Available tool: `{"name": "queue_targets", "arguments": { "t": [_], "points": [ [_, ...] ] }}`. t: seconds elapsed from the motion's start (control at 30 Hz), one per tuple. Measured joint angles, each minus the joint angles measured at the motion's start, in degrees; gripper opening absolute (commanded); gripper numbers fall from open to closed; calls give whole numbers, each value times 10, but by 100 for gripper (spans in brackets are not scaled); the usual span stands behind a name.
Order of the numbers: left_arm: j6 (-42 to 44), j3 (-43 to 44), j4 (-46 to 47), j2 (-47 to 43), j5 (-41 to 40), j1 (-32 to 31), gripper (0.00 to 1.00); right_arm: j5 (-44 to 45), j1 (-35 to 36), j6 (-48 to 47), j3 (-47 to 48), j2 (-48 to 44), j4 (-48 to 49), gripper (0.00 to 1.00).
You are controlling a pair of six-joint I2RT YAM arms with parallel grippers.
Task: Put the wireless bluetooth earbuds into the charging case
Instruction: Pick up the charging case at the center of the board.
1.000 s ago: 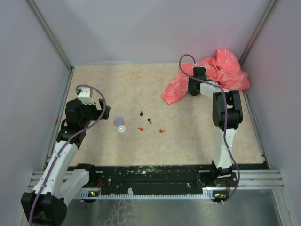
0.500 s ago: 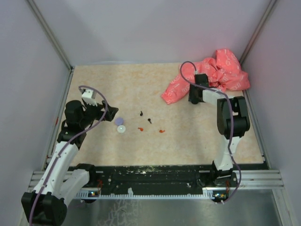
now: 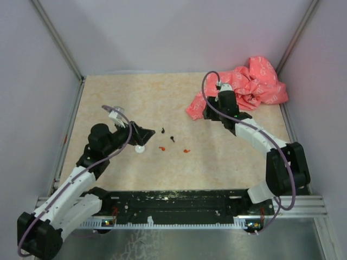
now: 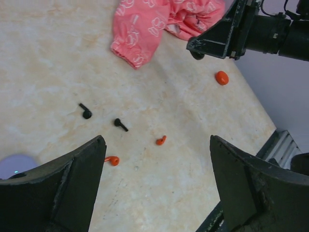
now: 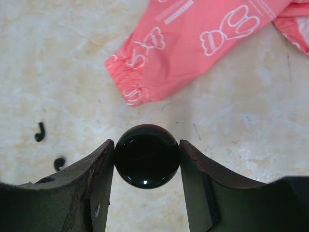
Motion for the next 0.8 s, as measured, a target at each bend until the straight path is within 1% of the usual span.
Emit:
{"name": "queue_targets", "arguments": {
  "t": [0.1, 0.33, 0.43, 0.5, 0.67, 0.8],
  "points": [
    [-24, -12, 40, -1, -40, -50, 89, -6, 19, 26, -25, -41, 23, 42],
    [-64, -41, 133, 23, -122, -124, 87, -25, 73, 86, -66, -109, 74, 41],
    [-63, -41, 171, 45, -154, -162, 85, -35, 89, 111, -75, -129, 97, 41],
    [-59, -41, 193, 61, -176, -185, 81, -42, 99, 129, -82, -140, 115, 41],
    [-41, -41, 252, 101, -212, -216, 76, -56, 127, 169, -96, -155, 155, 41],
    [-24, -41, 304, 137, -231, -235, 74, -63, 149, 202, -116, -166, 195, 41]
  ]
}}
